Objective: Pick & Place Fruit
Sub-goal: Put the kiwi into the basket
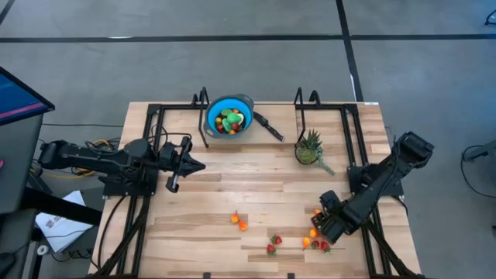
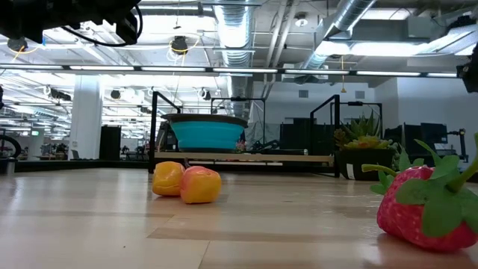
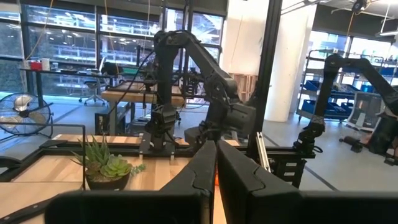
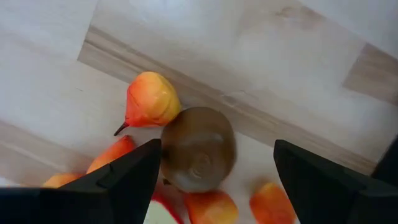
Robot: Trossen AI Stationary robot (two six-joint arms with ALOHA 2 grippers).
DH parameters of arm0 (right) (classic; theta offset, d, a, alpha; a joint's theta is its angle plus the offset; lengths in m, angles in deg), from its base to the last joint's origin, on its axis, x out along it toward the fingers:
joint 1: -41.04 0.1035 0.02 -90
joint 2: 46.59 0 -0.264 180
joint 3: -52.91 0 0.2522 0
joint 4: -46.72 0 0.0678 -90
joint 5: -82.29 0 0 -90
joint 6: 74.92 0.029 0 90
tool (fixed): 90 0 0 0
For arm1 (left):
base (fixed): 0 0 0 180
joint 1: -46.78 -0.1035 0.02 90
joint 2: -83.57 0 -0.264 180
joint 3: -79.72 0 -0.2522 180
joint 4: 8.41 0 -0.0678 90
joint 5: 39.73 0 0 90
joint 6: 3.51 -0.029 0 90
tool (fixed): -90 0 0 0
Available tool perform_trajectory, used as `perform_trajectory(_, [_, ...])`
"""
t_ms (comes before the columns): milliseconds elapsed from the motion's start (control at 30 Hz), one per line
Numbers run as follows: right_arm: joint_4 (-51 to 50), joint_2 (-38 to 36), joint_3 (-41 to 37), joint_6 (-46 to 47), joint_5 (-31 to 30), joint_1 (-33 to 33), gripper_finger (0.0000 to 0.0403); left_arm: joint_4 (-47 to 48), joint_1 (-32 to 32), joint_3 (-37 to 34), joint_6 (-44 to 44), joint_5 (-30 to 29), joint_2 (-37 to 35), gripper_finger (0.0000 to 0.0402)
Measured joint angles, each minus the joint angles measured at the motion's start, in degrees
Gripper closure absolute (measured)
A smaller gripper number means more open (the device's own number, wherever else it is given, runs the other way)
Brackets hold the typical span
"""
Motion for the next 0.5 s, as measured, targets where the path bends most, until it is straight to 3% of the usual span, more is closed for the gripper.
perform_trajectory(500, [3.4,4.6,0.0,-0.3,1.9,-0.7,0.0121,0.1,0.0,0.0,0.0,0.0,0.0,0.0393])
